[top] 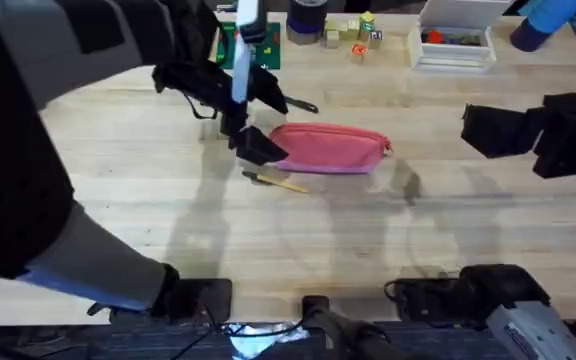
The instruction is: Unzip the bag, pick up the pens from the table one at a time and place them inside, then zip the bag closed.
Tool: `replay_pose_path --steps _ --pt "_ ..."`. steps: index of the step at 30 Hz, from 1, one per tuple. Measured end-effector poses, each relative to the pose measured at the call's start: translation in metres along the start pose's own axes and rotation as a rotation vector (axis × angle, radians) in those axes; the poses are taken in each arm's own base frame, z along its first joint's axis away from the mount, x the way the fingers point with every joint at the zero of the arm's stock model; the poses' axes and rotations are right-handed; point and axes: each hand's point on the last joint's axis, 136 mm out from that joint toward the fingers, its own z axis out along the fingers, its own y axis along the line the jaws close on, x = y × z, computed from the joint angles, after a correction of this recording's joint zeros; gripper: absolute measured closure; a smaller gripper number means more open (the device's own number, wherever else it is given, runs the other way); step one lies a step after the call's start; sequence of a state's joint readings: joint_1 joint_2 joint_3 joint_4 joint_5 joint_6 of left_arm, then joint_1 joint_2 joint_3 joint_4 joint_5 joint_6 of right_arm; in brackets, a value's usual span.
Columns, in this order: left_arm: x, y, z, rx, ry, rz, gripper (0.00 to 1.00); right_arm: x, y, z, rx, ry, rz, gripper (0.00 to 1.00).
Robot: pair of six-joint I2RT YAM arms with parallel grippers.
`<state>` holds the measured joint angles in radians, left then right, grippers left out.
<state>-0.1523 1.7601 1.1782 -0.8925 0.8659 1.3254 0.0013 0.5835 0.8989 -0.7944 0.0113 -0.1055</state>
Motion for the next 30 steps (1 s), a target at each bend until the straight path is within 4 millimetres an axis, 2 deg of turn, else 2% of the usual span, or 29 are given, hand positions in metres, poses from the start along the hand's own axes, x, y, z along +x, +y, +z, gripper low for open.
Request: replay_pose_path --steps 7,9,11,12,14,16,20,30 --pt "-0.0019 -0.0024 0.0067 0.016 0.004 0.016 0.101 0.0 0.0 0.0 0.0 0.0 0.0 0.006" --pt "-0.0014 -0.002 0.0062 0.015 0.005 0.016 0.195 0.0 0.0 0.0 0.0 0.0 0.0 0.006" --pt "-0.0012 -0.0019 0.0062 0.014 0.006 0.017 0.35 0.0 0.0 0.0 0.0 0.0 0.0 0.006" --pt "-0.0009 -0.002 0.0062 0.014 0.007 0.016 0.701 0.0 0.0 0.0 0.0 0.0 0.0 0.006" --pt "-0.0009 -0.0022 0.0068 0.015 0.01 0.018 0.913 0.0 0.0 0.0 0.0 0.0 0.0 0.006" --pt "-0.0005 -0.0025 0.0075 0.016 0.016 0.022 0.952 -0.0004 0.0 0.0 0.0 -0.002 0.0 0.006" --pt "-0.0004 -0.0025 0.0076 0.016 0.017 0.022 0.957 -0.0066 -0.0005 -0.0002 0.002 -0.027 -0.001 0.005" --pt "-0.0002 -0.0025 0.0076 0.016 0.018 0.022 0.958 -0.0062 0.0003 0.0006 -0.003 -0.024 -0.012 0.005"
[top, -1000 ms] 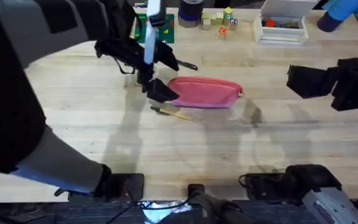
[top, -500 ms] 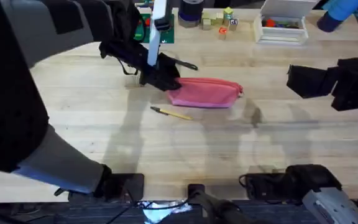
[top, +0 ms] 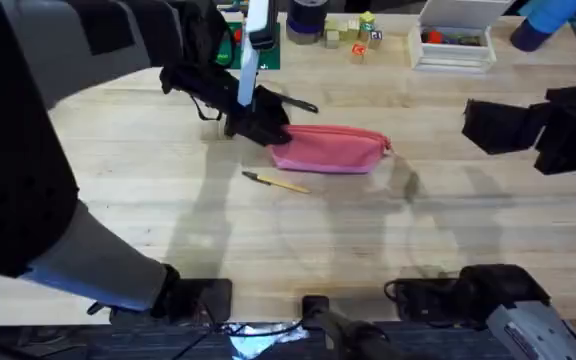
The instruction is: Unzip the bag, pick up the pens from the table one at a time and place them inside, then zip the bag closed.
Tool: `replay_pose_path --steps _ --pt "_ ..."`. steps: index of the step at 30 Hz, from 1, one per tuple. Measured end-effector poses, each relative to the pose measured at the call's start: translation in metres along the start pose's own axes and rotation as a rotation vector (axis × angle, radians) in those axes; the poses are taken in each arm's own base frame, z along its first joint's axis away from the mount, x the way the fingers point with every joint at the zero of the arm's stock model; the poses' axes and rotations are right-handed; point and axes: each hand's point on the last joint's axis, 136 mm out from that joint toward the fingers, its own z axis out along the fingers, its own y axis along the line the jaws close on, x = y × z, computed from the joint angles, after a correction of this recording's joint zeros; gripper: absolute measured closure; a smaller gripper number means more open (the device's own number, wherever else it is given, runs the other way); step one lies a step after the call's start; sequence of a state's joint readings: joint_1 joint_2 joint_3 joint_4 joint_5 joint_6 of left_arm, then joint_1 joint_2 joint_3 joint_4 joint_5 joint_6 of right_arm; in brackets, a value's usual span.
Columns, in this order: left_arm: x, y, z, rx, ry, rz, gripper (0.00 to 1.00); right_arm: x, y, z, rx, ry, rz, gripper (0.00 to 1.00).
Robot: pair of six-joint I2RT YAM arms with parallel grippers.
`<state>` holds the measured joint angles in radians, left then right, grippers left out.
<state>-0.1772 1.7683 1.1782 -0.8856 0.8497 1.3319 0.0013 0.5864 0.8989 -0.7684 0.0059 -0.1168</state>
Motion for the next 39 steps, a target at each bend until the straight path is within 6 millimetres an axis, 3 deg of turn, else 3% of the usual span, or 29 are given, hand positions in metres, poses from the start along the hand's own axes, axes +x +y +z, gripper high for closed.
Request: replay_pose_path --steps 8,17,28,33,39 --pt "0.0 0.0 0.0 -0.001 0.0 0.001 0.959 0.011 0.001 0.02 -0.022 0.094 -0.208 0.006" --pt "0.0 0.002 0.0 -0.008 -0.001 0.008 0.958 0.011 0.0 0.046 -0.054 0.136 -0.515 0.006" --pt "0.0 0.003 0.0 -0.01 -0.001 0.011 0.958 0.03 0.003 0.081 -0.125 0.255 -0.605 0.006" --pt "0.0 0.003 0.0 -0.01 -0.001 0.011 0.958 0.042 0.024 0.09 -0.291 0.254 -0.748 0.006" --pt "0.0 0.003 0.0 -0.01 -0.001 0.011 0.958 0.043 0.049 0.091 -0.465 0.164 -0.868 0.006"
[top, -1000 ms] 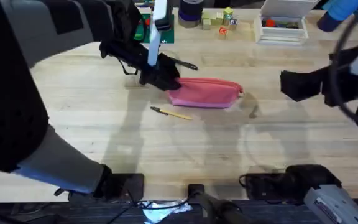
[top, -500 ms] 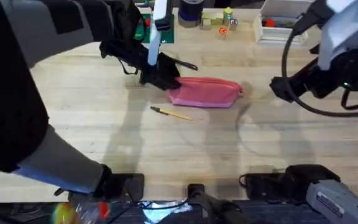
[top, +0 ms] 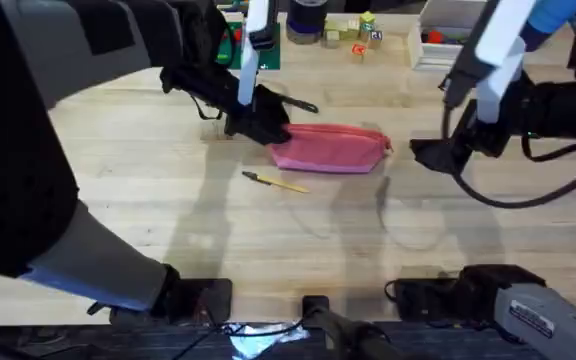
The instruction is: Unzip the bag, pick up the pens from the table one at a time and place them inside, then zip the bag closed.
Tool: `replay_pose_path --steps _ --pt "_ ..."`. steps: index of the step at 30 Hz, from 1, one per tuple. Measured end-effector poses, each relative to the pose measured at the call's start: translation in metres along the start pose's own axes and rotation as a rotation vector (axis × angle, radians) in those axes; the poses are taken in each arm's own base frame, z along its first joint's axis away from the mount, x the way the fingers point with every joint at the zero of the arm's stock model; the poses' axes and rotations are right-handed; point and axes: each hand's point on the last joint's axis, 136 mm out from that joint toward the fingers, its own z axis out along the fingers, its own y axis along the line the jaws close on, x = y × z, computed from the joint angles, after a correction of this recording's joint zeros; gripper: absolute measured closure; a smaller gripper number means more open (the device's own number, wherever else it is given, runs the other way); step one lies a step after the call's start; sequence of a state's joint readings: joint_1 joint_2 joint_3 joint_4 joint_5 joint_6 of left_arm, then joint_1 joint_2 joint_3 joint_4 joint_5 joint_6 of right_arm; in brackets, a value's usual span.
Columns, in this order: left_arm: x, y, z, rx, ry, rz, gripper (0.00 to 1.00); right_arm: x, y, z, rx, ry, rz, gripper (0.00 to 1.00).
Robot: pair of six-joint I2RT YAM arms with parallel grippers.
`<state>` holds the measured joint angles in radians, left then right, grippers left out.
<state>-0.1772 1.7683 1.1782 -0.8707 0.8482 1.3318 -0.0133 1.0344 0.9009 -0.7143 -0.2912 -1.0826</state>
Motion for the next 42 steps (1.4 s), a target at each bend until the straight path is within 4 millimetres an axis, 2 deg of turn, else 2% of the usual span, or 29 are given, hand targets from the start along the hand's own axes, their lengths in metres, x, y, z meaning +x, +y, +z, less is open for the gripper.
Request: replay_pose_path --steps 3,10,17,42 --pt "0.0 0.0 0.0 0.0 0.0 0.0 0.958 -0.002 0.0 -0.003 -0.022 -0.063 -0.002 0.006" --pt "0.0 0.002 0.0 -0.006 0.001 0.006 0.958 0.011 0.005 -0.017 -0.087 -0.162 0.116 0.006" --pt "0.0 0.002 0.0 -0.006 0.001 0.006 0.958 0.004 0.01 -0.022 -0.12 -0.231 0.125 0.006" --pt "0.0 0.004 0.0 -0.015 0.0 0.016 0.958 0.0 0.014 -0.023 -0.14 -0.257 0.128 0.006"
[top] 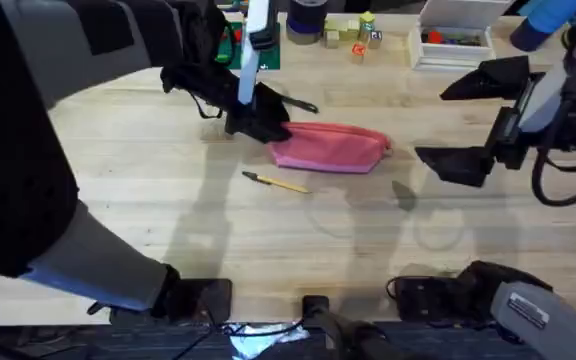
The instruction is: Unzip the bag, pick up the pens from the table one at a time and place them inside, then zip the bag closed.
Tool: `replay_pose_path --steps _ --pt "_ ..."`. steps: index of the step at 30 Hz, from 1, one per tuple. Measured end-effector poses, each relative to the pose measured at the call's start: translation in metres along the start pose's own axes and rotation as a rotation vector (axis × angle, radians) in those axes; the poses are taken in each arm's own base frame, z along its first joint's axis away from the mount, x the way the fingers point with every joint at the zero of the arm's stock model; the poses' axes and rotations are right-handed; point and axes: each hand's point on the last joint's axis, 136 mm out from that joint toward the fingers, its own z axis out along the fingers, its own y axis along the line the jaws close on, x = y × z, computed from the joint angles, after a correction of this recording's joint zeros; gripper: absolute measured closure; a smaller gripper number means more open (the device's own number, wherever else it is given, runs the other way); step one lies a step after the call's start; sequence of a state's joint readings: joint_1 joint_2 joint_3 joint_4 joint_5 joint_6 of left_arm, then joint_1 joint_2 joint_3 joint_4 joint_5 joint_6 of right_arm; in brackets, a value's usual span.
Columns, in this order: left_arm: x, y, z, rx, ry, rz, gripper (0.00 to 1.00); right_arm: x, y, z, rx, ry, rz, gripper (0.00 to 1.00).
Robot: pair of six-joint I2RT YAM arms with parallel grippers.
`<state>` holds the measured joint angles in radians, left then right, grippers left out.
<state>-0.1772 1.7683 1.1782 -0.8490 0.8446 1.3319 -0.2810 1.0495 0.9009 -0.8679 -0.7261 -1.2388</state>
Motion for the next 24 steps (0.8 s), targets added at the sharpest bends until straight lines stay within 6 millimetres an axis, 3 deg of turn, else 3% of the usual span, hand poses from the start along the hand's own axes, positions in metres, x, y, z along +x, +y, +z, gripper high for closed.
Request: replay_pose_path --steps 24 --pt "0.0 0.0 0.0 0.0 0.0 0.0 0.958 0.057 0.001 0.058 -0.236 0.071 0.236 0.005"
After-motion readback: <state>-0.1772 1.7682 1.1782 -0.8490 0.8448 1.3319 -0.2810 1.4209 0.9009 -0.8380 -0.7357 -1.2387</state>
